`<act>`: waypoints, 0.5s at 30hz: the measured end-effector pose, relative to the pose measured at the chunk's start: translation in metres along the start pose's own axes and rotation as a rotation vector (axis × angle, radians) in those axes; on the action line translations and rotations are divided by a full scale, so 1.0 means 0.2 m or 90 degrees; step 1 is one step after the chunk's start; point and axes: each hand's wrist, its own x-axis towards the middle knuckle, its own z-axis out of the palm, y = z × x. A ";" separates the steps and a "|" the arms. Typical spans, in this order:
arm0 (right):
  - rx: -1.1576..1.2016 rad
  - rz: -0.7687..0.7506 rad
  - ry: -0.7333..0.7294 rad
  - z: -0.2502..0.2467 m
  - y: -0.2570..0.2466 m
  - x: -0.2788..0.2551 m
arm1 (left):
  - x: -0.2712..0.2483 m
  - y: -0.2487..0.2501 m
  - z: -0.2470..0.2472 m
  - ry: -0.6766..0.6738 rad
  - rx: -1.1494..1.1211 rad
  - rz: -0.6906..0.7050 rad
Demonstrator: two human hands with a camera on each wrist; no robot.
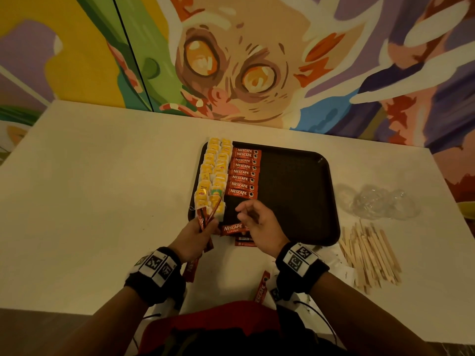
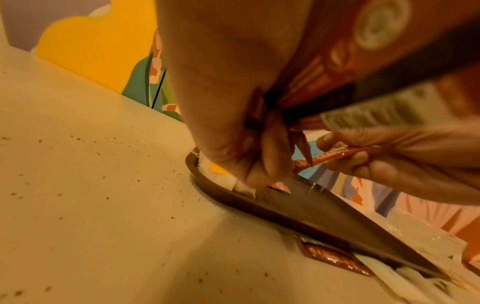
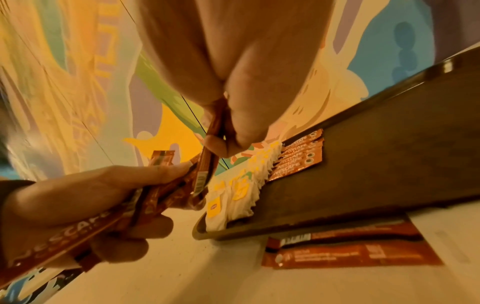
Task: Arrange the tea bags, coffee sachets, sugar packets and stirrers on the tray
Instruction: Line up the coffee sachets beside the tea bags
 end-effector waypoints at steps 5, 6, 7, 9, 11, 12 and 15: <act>0.048 -0.020 -0.015 -0.01 -0.01 0.02 | 0.02 0.03 -0.02 0.009 -0.057 -0.019; 0.038 -0.024 -0.010 -0.01 -0.01 0.02 | 0.02 0.03 -0.03 0.005 -0.062 -0.022; 0.027 -0.026 -0.003 0.00 -0.01 0.02 | 0.03 0.03 -0.03 0.000 -0.061 -0.022; 0.031 -0.017 0.011 0.00 0.00 0.03 | 0.03 0.03 -0.03 -0.011 -0.059 -0.009; 0.047 0.002 0.022 0.01 0.00 0.03 | 0.04 0.03 -0.03 -0.014 -0.064 0.010; 0.050 0.012 0.025 0.01 -0.01 0.03 | 0.03 0.03 -0.03 -0.010 -0.067 0.018; 0.076 0.043 0.013 0.02 -0.02 0.02 | 0.04 0.04 -0.04 0.017 -0.076 0.044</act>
